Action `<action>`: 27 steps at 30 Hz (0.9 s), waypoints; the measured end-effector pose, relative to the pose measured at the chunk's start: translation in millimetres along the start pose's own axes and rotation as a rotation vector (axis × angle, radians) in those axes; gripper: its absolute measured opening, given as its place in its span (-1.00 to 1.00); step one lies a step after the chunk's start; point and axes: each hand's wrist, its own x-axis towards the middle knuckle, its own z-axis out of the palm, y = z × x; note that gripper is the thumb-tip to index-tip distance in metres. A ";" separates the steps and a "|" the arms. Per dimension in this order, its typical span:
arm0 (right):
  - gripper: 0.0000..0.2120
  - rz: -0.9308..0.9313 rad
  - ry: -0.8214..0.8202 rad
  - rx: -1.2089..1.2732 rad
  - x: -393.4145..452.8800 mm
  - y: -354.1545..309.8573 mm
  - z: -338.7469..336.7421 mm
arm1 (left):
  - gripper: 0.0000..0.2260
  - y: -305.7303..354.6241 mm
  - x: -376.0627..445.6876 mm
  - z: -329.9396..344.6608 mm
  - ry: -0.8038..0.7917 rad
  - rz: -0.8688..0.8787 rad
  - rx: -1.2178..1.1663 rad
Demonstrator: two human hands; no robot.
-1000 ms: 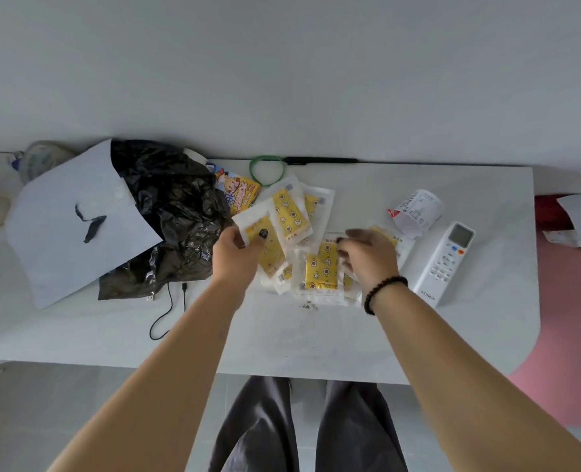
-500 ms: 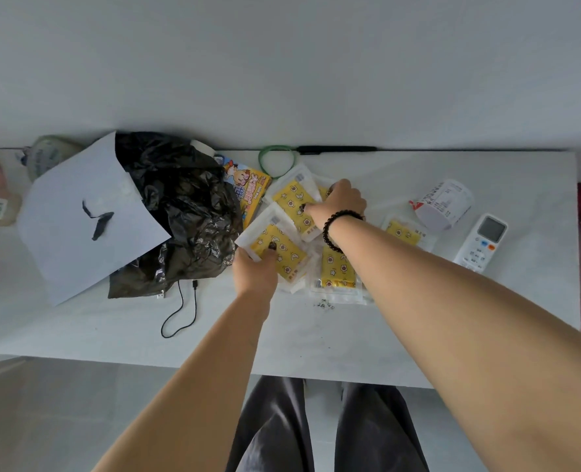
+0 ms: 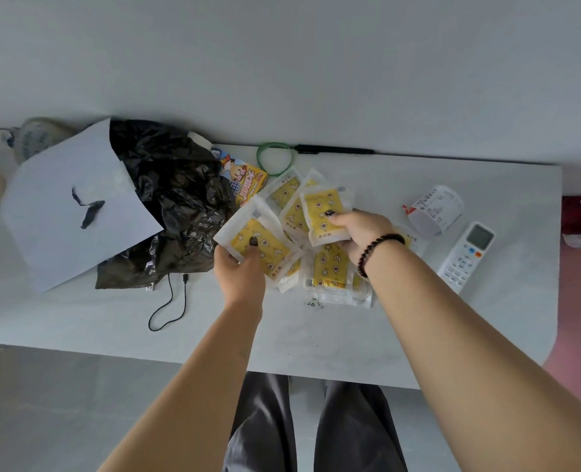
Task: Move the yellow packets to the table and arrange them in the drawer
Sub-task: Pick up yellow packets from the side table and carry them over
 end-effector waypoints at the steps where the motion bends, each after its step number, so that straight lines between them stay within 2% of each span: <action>1: -0.83 0.001 -0.033 0.060 -5.7 2.1 -8.4 | -0.89 0.4 -0.7 -3.7 -0.015 -0.036 -0.069; 2: -0.88 -0.010 -0.073 0.118 -11.6 5.6 -16.6 | -0.87 1.5 -1.8 -7.7 -0.035 -0.072 -0.143; 5: -0.84 -0.105 -0.233 0.256 -40.3 19.4 -30.4 | -0.83 5.4 -7.1 -18.4 -0.142 -0.157 -0.327; 7: -0.83 -0.169 -0.280 0.146 -51.2 34.4 -25.2 | -0.83 6.1 -8.4 -21.1 -0.232 -0.232 -0.393; 11: -0.78 -0.304 -0.151 -0.368 -51.8 54.6 -2.5 | -0.82 4.1 -4.5 -19.5 -0.315 -0.350 -0.384; 13: -0.72 -0.328 -0.115 -0.393 -48.6 56.4 5.0 | -0.80 4.4 -0.9 -19.4 -0.285 -0.373 -0.375; 16: -0.75 -0.429 -0.056 -0.446 -42.4 55.0 10.3 | -0.78 4.7 4.5 -18.8 -0.277 -0.378 -0.370; 19: -0.82 -0.472 -0.138 -0.546 -43.6 57.1 18.4 | -0.89 3.9 6.3 -15.8 -0.291 -0.359 -0.301; 21: -0.86 -0.511 -0.175 -0.638 -46.3 65.1 24.0 | -0.88 4.4 6.8 -16.4 -0.295 -0.342 -0.256; 24: -0.87 -0.589 -0.108 -0.774 -45.3 77.4 24.9 | -0.86 4.9 9.3 -21.3 -0.287 -0.269 -0.185; 25: -0.88 -0.585 -0.092 -0.767 -45.3 79.0 23.1 | -0.87 4.8 9.6 -23.0 -0.270 -0.239 -0.164; 27: -0.77 -0.550 -0.030 -0.688 -45.0 78.2 17.8 | -0.85 4.0 11.5 -25.6 -0.217 -0.211 -0.154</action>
